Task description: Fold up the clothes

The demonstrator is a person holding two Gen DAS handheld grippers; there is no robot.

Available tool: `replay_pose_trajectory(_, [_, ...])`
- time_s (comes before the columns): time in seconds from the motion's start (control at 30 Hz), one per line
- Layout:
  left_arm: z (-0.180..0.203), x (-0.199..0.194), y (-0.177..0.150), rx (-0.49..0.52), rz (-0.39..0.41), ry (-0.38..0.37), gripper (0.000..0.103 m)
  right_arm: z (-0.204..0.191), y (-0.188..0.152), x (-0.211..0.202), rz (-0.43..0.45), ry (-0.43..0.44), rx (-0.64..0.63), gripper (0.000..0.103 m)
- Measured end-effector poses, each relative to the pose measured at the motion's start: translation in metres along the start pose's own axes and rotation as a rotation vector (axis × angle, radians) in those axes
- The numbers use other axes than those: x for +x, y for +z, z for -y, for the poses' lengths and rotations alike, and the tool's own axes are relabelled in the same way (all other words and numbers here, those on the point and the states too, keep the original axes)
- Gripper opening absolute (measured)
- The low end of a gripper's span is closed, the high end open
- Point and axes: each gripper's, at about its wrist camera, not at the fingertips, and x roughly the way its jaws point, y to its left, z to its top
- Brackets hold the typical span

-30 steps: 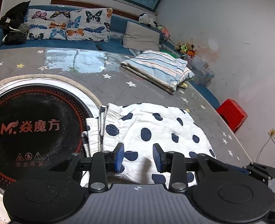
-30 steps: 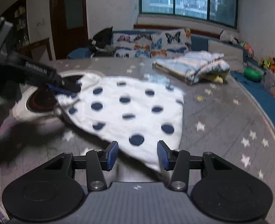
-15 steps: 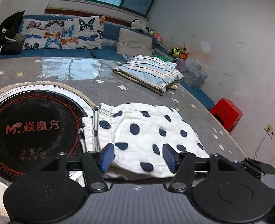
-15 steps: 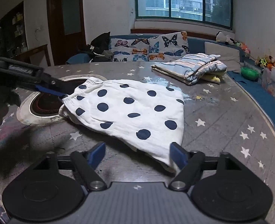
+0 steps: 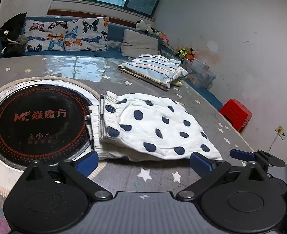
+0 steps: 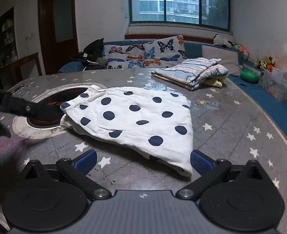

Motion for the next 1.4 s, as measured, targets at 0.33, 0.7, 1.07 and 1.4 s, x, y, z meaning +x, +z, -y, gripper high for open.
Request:
replay_pose_trajectory(0.33, [0.000, -0.014, -0.011, -0.006, 0.029, 0.026, 0.103, -0.006, -0.007, -0.003, 0.003, -0.050, 0.080, 0.103])
replay_pose_trajectory(0.7, [0.003, -0.021, -0.022, 0.006, 0.015, 0.050, 0.103, -0.013, -0.016, 0.000, -0.025, -0.089, 0.148, 0.103])
replay_pose_trajectory(1.07, [0.009, -0.027, -0.030, 0.019, -0.003, 0.068, 0.103, -0.022, -0.016, -0.004, -0.007, -0.095, 0.163, 0.103])
replay_pose_trajectory(1.4, [0.017, -0.028, -0.033, 0.064, -0.009, 0.103, 0.103, -0.021, -0.015, -0.007, 0.004, -0.101, 0.195, 0.103])
